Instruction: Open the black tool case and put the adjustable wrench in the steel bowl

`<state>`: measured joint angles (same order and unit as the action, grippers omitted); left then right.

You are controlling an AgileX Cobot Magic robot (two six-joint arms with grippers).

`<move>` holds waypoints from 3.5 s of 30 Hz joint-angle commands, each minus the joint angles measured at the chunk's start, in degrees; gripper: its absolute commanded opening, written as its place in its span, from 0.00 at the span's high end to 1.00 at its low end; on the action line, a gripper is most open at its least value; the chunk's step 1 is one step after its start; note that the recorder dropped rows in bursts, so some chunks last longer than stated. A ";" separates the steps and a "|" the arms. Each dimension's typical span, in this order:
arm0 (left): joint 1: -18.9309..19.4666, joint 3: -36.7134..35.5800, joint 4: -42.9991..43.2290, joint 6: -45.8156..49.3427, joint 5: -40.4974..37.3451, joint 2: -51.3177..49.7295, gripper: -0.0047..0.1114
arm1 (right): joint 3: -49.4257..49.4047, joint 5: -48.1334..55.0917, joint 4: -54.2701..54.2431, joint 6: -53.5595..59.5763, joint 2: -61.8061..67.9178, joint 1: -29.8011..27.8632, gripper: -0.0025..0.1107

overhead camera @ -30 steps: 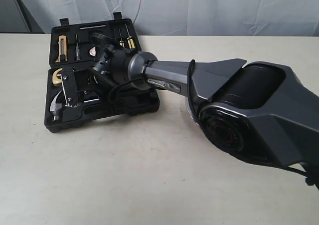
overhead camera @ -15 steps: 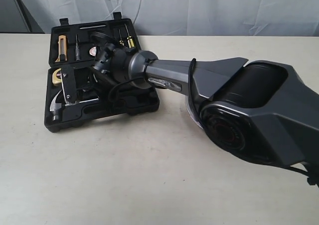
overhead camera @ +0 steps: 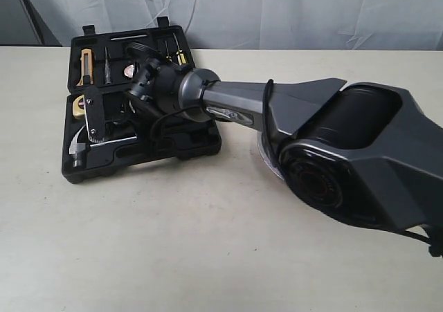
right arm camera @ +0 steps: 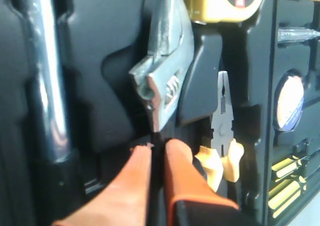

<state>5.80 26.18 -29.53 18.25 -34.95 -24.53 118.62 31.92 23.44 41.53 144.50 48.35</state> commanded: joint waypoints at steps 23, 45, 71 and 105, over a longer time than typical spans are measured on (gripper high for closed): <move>-0.23 -0.16 -0.37 -0.31 0.21 0.25 0.96 | -0.07 -1.69 6.24 -8.18 -4.51 -0.28 0.99; -0.23 -0.16 0.02 -0.31 0.43 0.25 0.96 | -11.36 7.74 18.00 -28.50 -15.19 -0.42 0.99; -0.23 -0.16 4.72 -3.08 -0.66 0.25 0.96 | -59.47 -0.27 31.35 -72.24 -38.74 -14.04 0.99; -0.23 0.12 4.80 -2.58 1.91 0.95 0.96 | -59.47 -3.50 18.29 -79.71 -57.16 -21.70 0.98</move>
<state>5.80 26.18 -25.06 15.49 -35.67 -24.41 59.14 29.79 45.02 -36.62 92.08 26.95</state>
